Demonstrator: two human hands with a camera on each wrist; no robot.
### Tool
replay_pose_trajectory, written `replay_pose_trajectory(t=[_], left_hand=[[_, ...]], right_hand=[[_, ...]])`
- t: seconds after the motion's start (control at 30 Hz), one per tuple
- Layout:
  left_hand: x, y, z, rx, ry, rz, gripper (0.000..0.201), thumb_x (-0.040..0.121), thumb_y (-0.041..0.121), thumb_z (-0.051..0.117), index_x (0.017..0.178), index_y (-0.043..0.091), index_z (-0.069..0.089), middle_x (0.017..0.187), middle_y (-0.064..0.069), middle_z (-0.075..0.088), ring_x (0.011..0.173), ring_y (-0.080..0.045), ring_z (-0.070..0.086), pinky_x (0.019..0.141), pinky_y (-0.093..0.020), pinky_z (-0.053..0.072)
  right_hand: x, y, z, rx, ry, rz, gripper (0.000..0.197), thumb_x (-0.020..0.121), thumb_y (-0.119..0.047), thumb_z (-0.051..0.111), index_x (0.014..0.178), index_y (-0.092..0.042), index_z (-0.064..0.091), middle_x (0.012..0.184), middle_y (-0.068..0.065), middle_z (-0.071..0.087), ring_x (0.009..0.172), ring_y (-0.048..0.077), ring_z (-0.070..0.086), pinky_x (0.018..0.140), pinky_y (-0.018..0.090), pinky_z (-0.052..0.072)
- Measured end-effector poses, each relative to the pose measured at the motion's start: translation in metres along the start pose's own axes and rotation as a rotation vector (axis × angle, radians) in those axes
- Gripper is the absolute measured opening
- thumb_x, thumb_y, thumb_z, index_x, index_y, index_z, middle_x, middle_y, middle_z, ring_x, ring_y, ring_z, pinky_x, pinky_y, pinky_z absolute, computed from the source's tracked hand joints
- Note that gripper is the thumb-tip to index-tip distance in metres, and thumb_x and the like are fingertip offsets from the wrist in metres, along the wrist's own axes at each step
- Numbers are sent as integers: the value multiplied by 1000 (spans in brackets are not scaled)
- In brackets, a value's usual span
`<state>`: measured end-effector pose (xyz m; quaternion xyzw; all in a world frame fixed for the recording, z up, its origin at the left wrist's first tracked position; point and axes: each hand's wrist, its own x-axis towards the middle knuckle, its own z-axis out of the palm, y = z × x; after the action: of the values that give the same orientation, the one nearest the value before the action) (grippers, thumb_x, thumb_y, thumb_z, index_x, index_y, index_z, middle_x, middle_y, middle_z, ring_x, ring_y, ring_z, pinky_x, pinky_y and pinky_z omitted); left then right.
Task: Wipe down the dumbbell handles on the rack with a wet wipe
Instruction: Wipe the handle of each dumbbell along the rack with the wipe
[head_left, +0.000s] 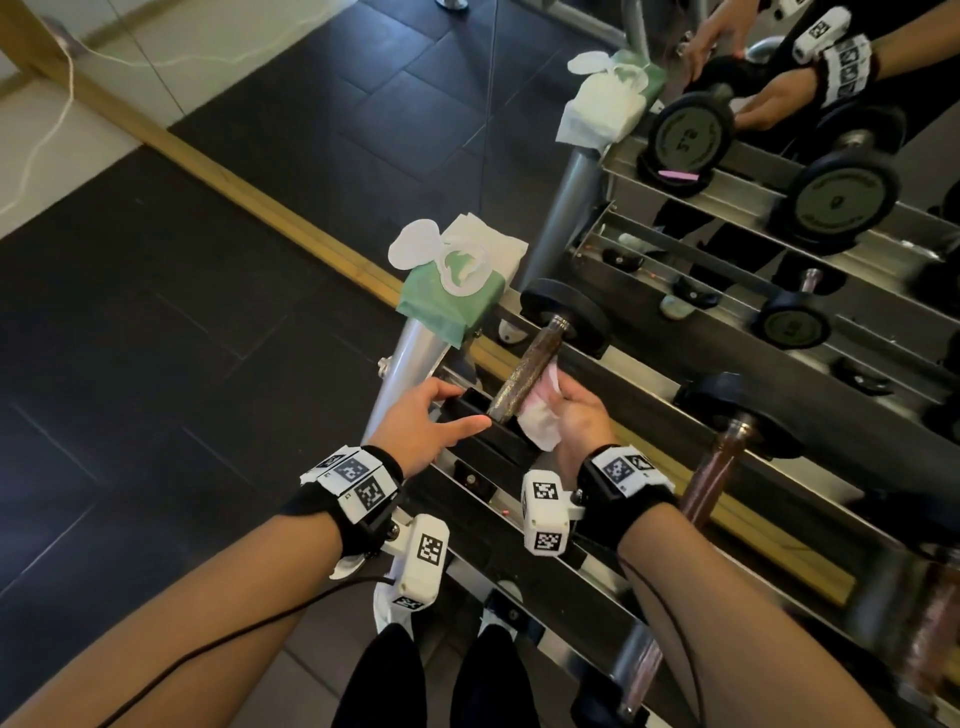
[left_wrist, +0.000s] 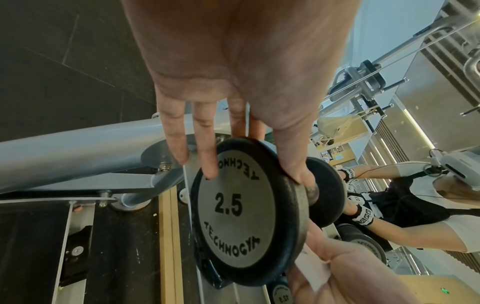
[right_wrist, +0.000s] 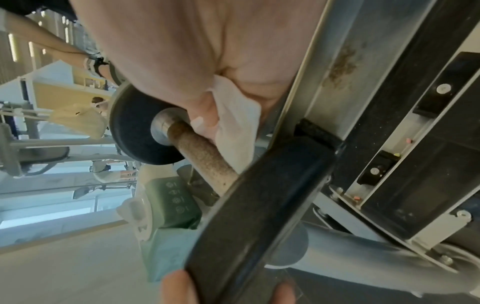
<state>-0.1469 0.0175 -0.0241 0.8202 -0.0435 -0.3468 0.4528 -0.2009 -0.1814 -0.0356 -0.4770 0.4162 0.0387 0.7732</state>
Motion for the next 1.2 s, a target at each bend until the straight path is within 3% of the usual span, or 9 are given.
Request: replay_pose_trajectory(t=[0.13,0.23,0.33,0.4,0.57,0.7,0.93,1.0,1.2], left_hand=[[1,-2,1,47,4,2,52,70,65,78,112,48,53,127,10,60,111,-18,66,103,-42,49],[2,-3,1,49,0,-3,55,72,63,78,118,44,54,131,8,59,111,-19,65,103,-42,49],[2,-2,1,29,-8,2,54,75,57,79,120,39,56,128,9,60,111,-20,65,104,-45,48],[2,-2,2,19,-10,6,54,76,55,79,122,37,56,129,9,59,111,-20,65,105,-45,48],[2,-1,3,24,-6,10,57,77,54,78,125,36,55,131,9,56,111,-19,64,105,-46,48],[0,0,3,15,-3,1,59,77,53,78,128,34,54,134,7,54,113,-22,64,105,-46,48],[-1,1,3,-11,1,3,61,76,52,79,128,33,54,133,7,55,112,-21,64,102,-46,50],[-2,0,3,-18,-1,7,59,76,52,79,127,34,54,132,8,54,112,-21,64,102,-47,50],[-2,1,4,13,6,-1,60,76,54,78,128,35,53,137,6,54,116,-22,63,105,-46,48]], right_hand=[[3,-10,-13,-42,60,28,29,98,0,47,114,-12,67,102,14,75,88,23,74,65,29,57],[6,-11,-6,-4,74,33,27,99,-5,47,95,-21,69,75,3,76,62,14,73,46,22,53],[5,-5,8,-14,21,38,20,101,-14,49,106,-21,68,86,3,76,68,13,74,49,22,54],[0,-3,7,-24,-1,35,23,103,-11,45,110,-19,65,73,-3,75,60,8,72,44,18,51],[-19,-3,-13,-16,-94,4,31,95,-9,53,125,-8,64,111,14,73,102,24,71,85,33,56],[-8,-4,-9,20,-17,-45,28,99,-9,50,121,-13,67,108,13,74,94,24,74,70,30,59],[-3,12,8,-1,-75,-20,38,99,-15,49,132,-30,59,118,4,71,104,23,70,82,39,57],[-7,14,-3,24,-92,-34,39,95,-16,53,131,-29,60,115,4,73,105,23,71,78,35,60],[-6,6,-6,42,-17,-40,33,93,-10,58,111,-37,68,102,2,76,93,21,74,67,31,60]])
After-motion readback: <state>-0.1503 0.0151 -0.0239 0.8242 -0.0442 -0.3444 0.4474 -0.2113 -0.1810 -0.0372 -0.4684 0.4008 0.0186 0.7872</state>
